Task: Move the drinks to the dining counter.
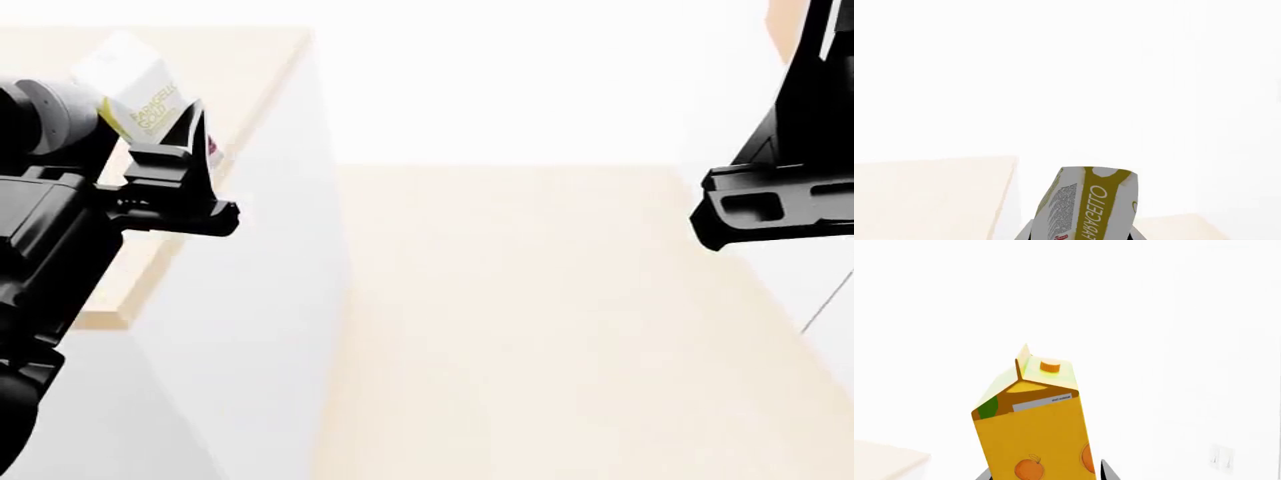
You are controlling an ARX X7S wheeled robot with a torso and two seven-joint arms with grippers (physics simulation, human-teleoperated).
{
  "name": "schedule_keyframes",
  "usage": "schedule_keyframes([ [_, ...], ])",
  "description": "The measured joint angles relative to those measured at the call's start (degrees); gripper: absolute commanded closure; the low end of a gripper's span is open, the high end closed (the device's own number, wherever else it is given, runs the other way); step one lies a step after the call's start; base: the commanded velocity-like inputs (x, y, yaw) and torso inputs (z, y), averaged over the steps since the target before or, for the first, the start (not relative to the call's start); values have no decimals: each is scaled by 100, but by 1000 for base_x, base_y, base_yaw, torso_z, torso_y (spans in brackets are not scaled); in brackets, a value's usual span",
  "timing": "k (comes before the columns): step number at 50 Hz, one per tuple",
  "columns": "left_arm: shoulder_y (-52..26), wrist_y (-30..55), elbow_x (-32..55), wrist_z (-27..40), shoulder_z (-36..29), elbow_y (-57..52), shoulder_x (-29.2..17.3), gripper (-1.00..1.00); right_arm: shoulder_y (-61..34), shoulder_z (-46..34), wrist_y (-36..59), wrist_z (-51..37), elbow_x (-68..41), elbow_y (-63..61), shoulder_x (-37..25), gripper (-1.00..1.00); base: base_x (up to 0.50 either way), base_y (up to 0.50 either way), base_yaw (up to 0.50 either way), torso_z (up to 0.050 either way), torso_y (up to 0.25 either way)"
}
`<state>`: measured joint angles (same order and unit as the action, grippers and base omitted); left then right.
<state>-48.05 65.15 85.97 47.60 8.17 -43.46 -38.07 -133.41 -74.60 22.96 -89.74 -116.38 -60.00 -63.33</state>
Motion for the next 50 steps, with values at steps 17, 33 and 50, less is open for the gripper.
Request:
schedule_keyframes([
  [17,-24,-44,26,18,-39,10,-36,100,-1,0,-14,0,-8,0,11,100,-2,500,0,1,1],
  [33,-21,-86,11,11,-79,12,-61,100,1,-9,-10,0,-9,0,10,100,-2,500,0,1,2],
  [50,-14,-131,0,-1,-116,19,-88,100,0,-26,-4,0,15,0,34,100,1,500,0,1,2],
])
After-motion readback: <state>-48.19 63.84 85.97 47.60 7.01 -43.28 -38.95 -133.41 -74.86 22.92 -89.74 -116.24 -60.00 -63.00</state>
